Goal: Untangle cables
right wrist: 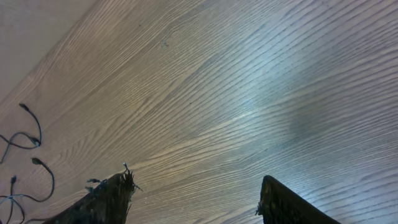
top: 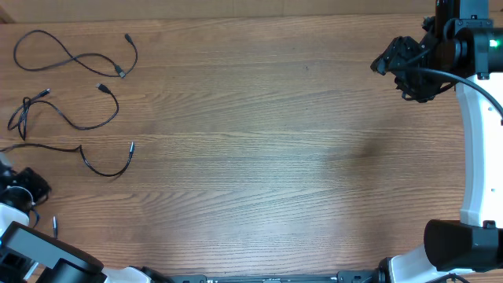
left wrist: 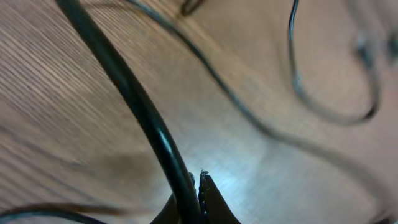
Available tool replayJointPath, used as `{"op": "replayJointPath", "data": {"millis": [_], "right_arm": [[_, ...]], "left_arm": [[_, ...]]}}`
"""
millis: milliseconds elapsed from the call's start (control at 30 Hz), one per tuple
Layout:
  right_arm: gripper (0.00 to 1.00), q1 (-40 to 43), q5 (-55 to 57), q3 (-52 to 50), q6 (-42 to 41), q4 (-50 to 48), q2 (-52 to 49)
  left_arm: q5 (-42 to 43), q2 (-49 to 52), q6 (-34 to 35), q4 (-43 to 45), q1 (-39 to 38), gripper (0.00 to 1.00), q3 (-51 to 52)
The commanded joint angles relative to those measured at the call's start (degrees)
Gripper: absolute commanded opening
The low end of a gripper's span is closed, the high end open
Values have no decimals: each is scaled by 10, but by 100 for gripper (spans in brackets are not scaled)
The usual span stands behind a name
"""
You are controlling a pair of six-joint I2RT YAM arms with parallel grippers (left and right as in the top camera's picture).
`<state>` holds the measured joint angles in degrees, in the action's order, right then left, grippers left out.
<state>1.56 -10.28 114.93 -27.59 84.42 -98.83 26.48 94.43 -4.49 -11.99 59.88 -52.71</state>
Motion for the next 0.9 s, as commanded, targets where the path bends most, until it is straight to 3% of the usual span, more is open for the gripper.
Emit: {"op": "replayJointPath", "data": {"millis": [0,133,167,267,500,600,700,733,767,867], "right_arm": [[66,1,-3,-2,2,0,2],[66,1,-3,-2,2,5,2],[66,1,-3,-2,2,6,2],[66,1,-3,-2,2,6,2],[66,1,-3,-2,2,5,2],[66,1,-3,-2,2,6,2],[66,1,-3,-2,2,6,2],[66,1,-3,-2,2,6,2],[66,1,-3,-2,2,7,2],[66,1,-3,-2,2,8,2]], "left_arm": [[92,3,226,25,2,4,-37],[190,3,348,77,2,4,-50],[202,3,423,93,2,4,-52],[198,3,501,99,3,4,-52],[158,3,489,40,9,5,-52],[108,3,424,-13,9,24,-52],[28,3,358,-68,9,27,-52],[-7,3,344,-85,9,35,-52],[-58,3,335,-104,9,63,-52],[-130,3,308,-127,9,66,-52]]}}
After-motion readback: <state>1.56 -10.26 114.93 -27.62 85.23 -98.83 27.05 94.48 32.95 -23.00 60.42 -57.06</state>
